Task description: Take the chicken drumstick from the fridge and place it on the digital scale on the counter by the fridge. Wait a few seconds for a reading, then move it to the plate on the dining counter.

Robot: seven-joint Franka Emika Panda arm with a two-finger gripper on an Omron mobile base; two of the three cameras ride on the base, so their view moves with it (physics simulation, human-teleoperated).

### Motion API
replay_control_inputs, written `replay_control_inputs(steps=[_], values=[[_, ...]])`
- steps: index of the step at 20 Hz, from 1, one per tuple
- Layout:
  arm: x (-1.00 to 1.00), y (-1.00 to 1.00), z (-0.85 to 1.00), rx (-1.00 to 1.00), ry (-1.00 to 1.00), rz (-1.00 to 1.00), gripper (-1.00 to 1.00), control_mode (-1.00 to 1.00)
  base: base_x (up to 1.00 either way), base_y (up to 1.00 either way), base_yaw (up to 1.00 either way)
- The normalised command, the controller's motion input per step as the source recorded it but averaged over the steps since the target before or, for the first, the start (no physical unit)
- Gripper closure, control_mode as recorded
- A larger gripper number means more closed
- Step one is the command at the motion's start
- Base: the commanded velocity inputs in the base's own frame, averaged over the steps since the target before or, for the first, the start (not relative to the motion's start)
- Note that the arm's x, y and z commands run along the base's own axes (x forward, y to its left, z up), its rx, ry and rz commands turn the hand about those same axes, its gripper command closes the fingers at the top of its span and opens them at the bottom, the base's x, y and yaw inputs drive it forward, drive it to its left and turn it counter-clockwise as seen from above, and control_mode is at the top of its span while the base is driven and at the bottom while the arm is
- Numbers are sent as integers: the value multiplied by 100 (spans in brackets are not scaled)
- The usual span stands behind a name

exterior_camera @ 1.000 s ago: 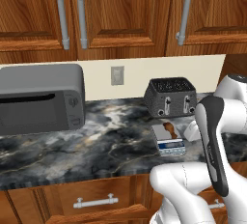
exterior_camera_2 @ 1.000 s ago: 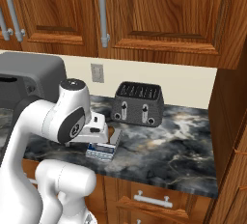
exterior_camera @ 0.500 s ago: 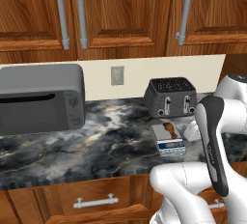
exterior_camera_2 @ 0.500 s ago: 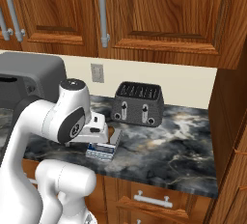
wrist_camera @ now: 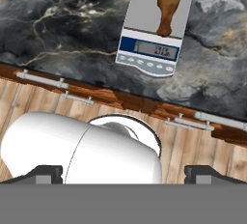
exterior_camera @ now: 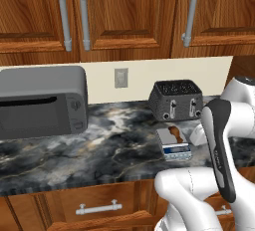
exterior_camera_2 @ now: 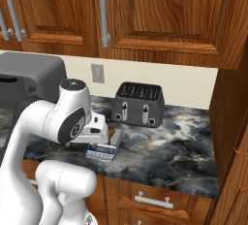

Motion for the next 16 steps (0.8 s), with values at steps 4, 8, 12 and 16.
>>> replay_control_inputs(steps=[4, 8, 12, 16], values=[[82, 47, -15, -5, 0, -7, -100, -100, 0, 0, 0], [100, 20, -23, -3, 0, -7, -100, -100, 0, 0, 0], [97, 0, -25, 0, 0, -10, -100, -100, 0, 0, 0], [92, 0, -45, 0, 0, -9, -100, -100, 0, 0, 0]])
